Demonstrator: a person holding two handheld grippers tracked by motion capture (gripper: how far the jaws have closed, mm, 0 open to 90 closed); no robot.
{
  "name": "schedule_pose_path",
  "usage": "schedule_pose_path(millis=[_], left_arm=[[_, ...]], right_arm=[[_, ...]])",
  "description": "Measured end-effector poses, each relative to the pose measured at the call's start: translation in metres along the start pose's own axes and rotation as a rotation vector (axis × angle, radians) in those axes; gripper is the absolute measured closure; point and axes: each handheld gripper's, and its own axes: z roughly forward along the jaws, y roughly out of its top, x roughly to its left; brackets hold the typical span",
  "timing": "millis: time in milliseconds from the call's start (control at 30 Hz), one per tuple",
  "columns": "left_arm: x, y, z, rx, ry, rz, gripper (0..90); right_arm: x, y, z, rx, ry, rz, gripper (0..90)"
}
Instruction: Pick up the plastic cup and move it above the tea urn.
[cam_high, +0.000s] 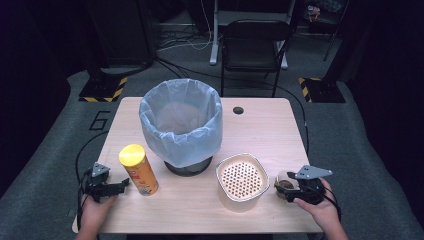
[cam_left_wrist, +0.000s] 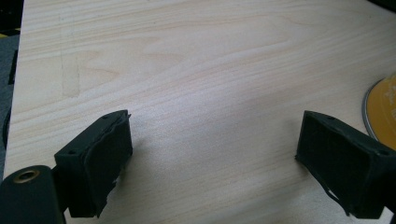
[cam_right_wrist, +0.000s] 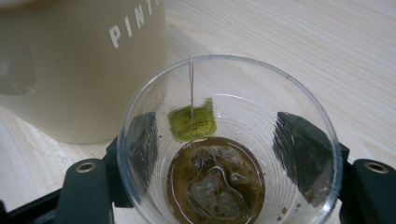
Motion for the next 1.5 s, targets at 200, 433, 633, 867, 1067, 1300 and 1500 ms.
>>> schedule_pose_path(millis=[200, 433, 633, 867, 1067, 1300, 1500], left_arm=[[0.0, 0.0, 0.0, -0.002, -0.001, -0.003, 10.3], [0.0, 0.0, 0.0, 0.001, 0.0, 0.002, 10.3], [0.0, 0.0, 0.0, -0.002, -0.001, -0.003, 10.3], [0.0, 0.0, 0.001, -0.008, 0.001, -0.001, 10.3], [0.0, 0.0, 0.001, -0.009, -0.001, -0.004, 10.3], [0.0, 0.0, 0.001, -0.009, 0.001, -0.001, 10.3], [0.0, 0.0, 0.001, -0.007, 0.0, -0.002, 10.3]], right_arm=[[-0.003, 0.019, -0.006, 0.013, 0.015, -0.075, 31.3], [-0.005, 0.057, -0.015, 0.009, -0.012, -0.187, 32.3], [-0.007, 0.08, -0.02, -0.011, -0.039, -0.224, 32.9], [-0.007, 0.108, -0.022, -0.026, -0.076, -0.319, 33.7], [-0.002, 0.12, -0.02, -0.049, -0.077, -0.393, 33.8], [-0.006, 0.13, -0.011, -0.08, -0.019, -0.418, 33.8], [-0.011, 0.142, 0.0, -0.098, 0.037, -0.45, 33.8]])
